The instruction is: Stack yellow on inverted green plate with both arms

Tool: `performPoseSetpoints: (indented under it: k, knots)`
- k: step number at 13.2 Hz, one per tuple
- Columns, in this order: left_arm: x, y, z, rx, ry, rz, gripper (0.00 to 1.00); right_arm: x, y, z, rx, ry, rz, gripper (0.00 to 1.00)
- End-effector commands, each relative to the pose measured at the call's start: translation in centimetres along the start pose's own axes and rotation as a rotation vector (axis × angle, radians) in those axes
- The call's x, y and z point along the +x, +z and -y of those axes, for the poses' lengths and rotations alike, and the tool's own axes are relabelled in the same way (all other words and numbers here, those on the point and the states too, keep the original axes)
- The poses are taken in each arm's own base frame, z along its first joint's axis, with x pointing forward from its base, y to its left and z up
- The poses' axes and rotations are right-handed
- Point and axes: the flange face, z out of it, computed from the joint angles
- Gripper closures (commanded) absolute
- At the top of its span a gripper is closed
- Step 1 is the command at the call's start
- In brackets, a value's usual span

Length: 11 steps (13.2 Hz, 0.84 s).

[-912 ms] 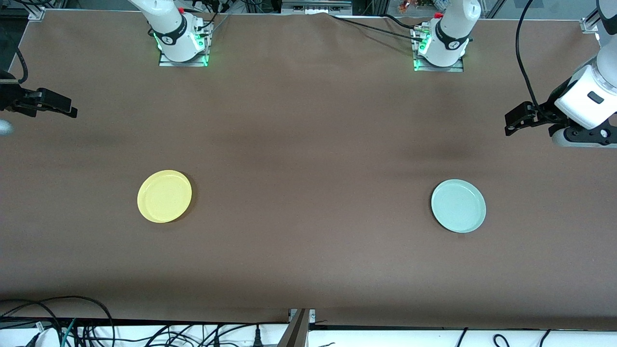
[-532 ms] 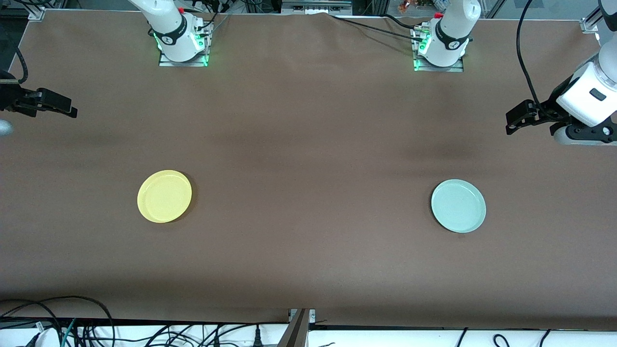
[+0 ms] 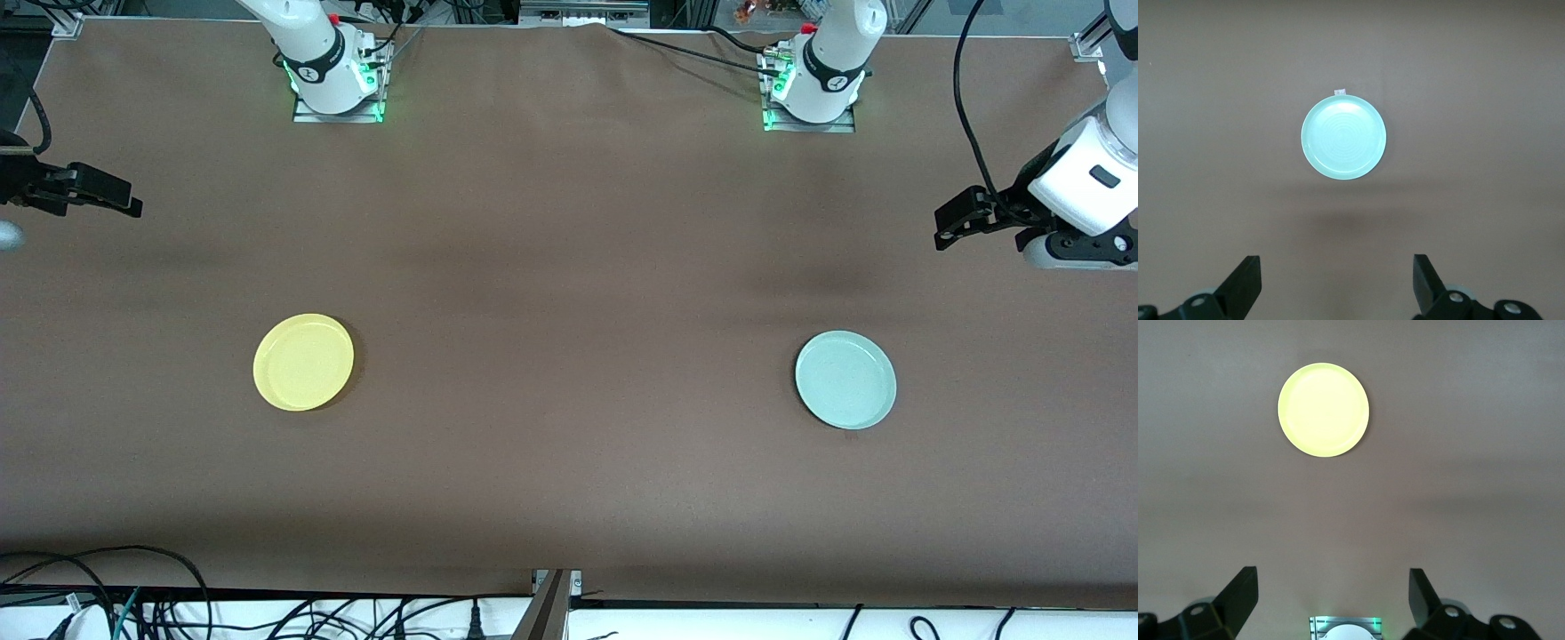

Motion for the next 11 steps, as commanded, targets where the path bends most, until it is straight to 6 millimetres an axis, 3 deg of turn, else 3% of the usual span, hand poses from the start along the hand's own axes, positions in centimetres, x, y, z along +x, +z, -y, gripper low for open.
performPoseSetpoints:
  k: [1,3,5,9,11]
  knots:
    - [1.9,3.4,0.8,0.024,0.0,0.051,0.0,0.1,-0.2,-0.3,0.02,0.019,-0.006,0.0]
    - [4.1,9.1,1.4,0.089,0.011,0.142,0.0,0.1,-0.1,-0.4,0.02,0.021,-0.005,0.0]
    - [5.6,12.6,3.9,0.116,0.0,0.184,0.0,0.1,-0.1,-0.4,0.02,0.021,-0.005,0.0]
    - [8.9,20.3,4.5,0.04,-0.031,0.145,0.0,0.1,-0.1,-0.3,0.02,0.008,-0.005,0.0]
    - [10.3,25.8,7.6,0.019,-0.077,0.139,0.0,0.1,-0.1,-0.4,0.02,0.01,-0.005,0.0]
